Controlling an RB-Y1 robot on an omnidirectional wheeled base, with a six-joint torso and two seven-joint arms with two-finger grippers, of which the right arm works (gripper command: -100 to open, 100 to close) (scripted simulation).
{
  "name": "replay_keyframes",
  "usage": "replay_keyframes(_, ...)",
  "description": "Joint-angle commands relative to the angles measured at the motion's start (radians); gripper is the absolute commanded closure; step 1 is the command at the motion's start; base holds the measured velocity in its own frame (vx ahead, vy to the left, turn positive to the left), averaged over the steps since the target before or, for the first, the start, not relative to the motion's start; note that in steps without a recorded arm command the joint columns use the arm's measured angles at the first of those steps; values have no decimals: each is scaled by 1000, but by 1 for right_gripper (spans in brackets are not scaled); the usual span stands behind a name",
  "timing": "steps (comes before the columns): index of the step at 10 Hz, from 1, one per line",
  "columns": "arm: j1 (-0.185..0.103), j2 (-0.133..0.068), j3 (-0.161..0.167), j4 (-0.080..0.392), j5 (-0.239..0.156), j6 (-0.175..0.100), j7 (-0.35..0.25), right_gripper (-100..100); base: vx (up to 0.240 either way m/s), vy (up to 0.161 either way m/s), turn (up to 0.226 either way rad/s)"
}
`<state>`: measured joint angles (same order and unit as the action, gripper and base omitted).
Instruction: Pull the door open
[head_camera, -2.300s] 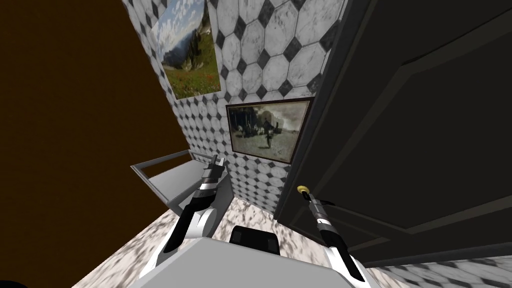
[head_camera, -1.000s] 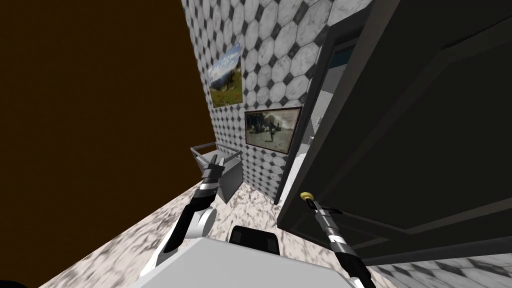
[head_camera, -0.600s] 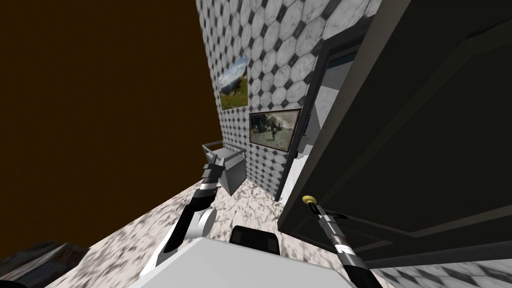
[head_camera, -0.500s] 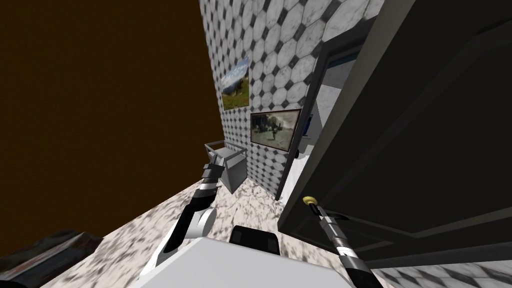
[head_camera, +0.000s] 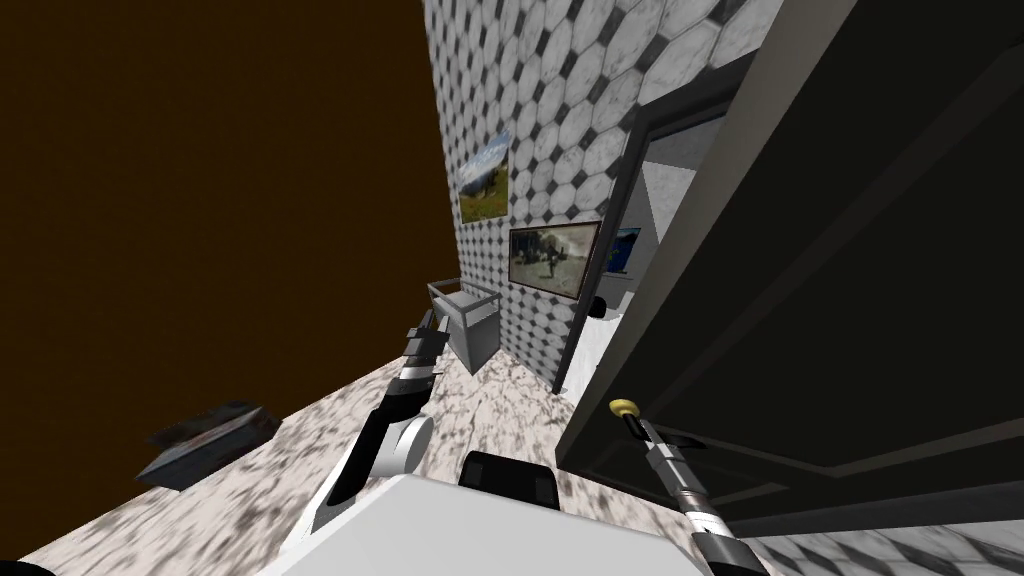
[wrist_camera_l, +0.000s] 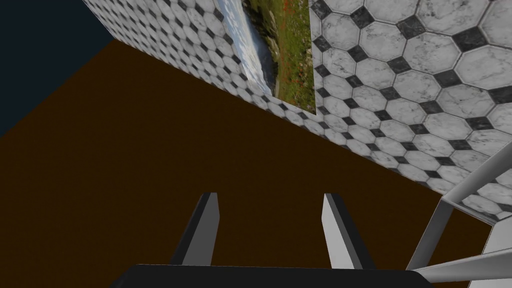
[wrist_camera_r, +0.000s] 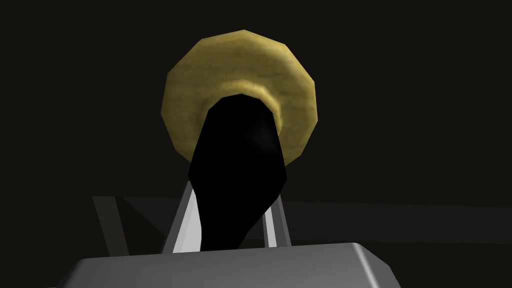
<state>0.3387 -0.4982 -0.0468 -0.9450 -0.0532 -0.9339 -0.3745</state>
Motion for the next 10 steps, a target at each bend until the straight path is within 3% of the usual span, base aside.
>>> replay_keyframes(1,14,-9,4,10,3,-32,-8,100,-188,-64,134)
replay_keyframes(5,44,-34,14,34,7,-101,-30,100,-204,-55,160)
replay_keyframes(6,48,-37,15,37,8,-110,-33,100,-188,-35,109)
replay_keyframes(7,47,-34,16,26,7,-92,-32,100,-80,-19,18)
replay_keyframes(10,51,-43,23,51,11,-127,-42,100,-211,-61,164)
